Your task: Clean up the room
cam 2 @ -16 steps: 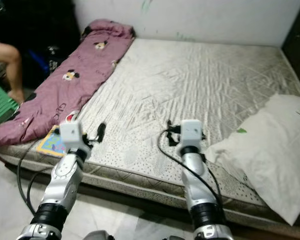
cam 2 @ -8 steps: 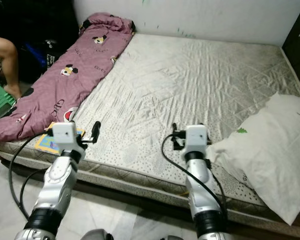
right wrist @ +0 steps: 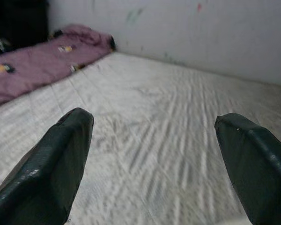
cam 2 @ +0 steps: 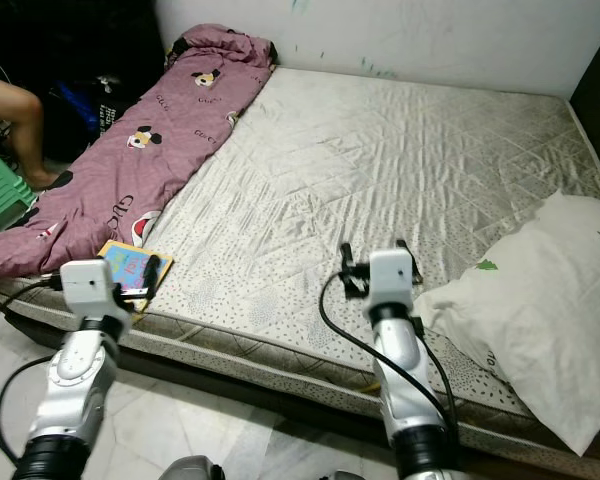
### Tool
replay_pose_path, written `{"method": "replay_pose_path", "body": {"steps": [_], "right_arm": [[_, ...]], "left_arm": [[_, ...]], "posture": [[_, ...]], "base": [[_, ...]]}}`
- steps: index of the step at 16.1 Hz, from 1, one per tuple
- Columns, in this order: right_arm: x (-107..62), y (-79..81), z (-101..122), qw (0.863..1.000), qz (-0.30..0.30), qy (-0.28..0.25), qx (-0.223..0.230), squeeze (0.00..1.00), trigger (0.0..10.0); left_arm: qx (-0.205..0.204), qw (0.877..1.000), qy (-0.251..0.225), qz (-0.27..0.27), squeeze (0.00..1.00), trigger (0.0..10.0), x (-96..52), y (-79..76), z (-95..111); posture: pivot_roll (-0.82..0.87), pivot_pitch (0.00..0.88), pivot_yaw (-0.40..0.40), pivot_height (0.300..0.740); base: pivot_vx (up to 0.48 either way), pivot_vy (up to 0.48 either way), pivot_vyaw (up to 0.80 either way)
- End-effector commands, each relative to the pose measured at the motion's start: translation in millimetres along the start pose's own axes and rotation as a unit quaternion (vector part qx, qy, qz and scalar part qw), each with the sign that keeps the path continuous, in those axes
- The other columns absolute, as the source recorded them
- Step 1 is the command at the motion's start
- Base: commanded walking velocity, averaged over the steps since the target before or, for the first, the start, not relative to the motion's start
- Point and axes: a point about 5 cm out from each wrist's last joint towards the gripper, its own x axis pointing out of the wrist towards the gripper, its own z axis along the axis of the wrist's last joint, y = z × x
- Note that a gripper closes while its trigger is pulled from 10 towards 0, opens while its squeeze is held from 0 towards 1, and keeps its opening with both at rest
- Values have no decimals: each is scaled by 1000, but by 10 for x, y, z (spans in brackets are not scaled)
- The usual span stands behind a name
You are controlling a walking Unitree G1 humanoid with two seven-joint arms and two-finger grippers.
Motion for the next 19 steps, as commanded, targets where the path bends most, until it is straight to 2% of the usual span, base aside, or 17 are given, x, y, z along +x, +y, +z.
{"method": "replay_pose_path", "body": {"steps": [1, 2, 3, 5, 6, 9, 11, 13, 15, 17, 19], "right_arm": [[-21, -77, -36, 1000, -19, 8, 4, 0, 10000], [-139, -171, -53, 999, -39, 12, 10, 0, 10000], [-250, -243, -34, 999, -49, 8, 9, 0, 10000], [-362, -371, 12, 998, -68, 3, 6, 0, 10000], [-417, -396, 16, 998, -58, 6, -2, 0, 10000], [-467, -381, 91, 999, -37, 3, -12, 0, 10000], [-520, -346, 268, 1000, -23, -11, -18, 0, 10000], [-480, -306, 344, 1000, -21, -20, -11, 0, 10000], [-277, -67, 509, 999, -10, -43, 15, 0, 10000], [-274, -31, 503, 999, -14, -41, 22, 0, 10000], [-339, -76, 391, 999, -35, -23, 21, 0, 10000]], "left_arm": [[11, 1000, 12, -2, 0, 10000, -60, 20, -62], [39, 999, 27, -22, 0, 10000, -205, -3, -104], [48, 998, 36, -32, 0, 10000, -338, 0, -106], [47, 999, 20, -4, 0, 10000, -458, 136, -37], [40, 999, 0, 11, 0, 10000, -472, 180, 10], [53, 998, -10, -24, 0, 10000, -472, 80, 118], [61, 997, -19, -44, 0, 10000, -448, 33, 208], [62, 997, -21, -47, 0, 10000, -413, 12, 220], [55, 996, -14, -74, 0, 10000, -330, -119, 236], [54, 995, -12, -86, 0, 10000, -342, -178, 218], [53, 995, 0, -89, 0, 10000, -347, -188, 156]], "posture": [[51, 0, 20, 740], [36, 0, 30, 740], [32, 0, 32, 740], [40, 0, 31, 740], [56, 0, 20, 740], [55, 0, 12, 740], [34, 0, 7, 740], [26, 0, 16, 740], [16, 0, 52, 740], [17, 0, 69, 740], [10, 0, 82, 740]], "base": [[0, 0, 0], [0, 0, 0], [0, 0, 0], [0, 0, 0], [0, 0, 0], [0, 0, 0], [0, 0, 0], [0, 0, 0], [0, 0, 0], [0, 0, 0], [0, 0, 0]]}}
